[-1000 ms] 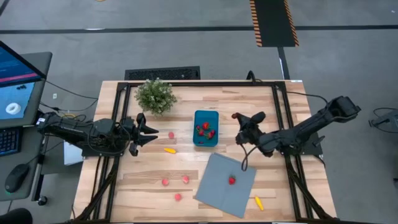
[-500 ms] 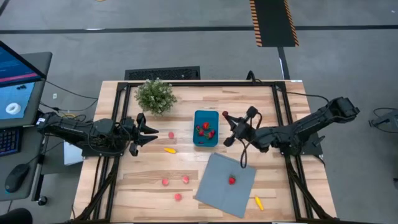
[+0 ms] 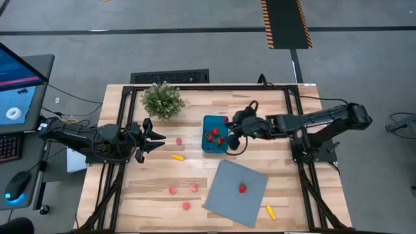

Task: Pick and placing Produce into tupperware
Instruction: Put the cherry into the blue bin

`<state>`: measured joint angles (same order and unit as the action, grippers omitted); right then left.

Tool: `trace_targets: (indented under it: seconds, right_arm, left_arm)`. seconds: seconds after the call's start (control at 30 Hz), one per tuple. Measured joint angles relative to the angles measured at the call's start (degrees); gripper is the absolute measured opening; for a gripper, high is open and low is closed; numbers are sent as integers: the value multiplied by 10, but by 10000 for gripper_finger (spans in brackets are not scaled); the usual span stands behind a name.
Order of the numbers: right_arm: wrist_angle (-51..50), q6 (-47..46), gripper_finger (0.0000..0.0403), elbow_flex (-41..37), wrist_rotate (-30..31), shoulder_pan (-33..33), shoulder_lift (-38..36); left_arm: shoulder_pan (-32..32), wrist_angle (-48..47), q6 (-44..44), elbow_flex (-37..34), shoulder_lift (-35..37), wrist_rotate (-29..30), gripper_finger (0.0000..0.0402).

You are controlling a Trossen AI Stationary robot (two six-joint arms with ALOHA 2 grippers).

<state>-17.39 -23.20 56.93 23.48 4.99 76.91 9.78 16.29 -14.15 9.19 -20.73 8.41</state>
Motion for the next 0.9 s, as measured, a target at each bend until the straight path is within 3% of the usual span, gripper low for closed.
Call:
trace_targets:
  seconds: [0.13, 0.33, 0.9]
  right_arm:
    - [-6, -18, 10, 11, -103, -30, 34]
    - [-11, -28, 10, 22, -171, -60, 100]
    - [-21, -1, 12, 81, -226, -121, 235]
  left_arm:
    - [0, -1, 0, 0, 0, 0, 109]
    - [0, -4, -2, 0, 0, 0, 109]
    - [0, -11, -5, 0, 0, 0, 109]
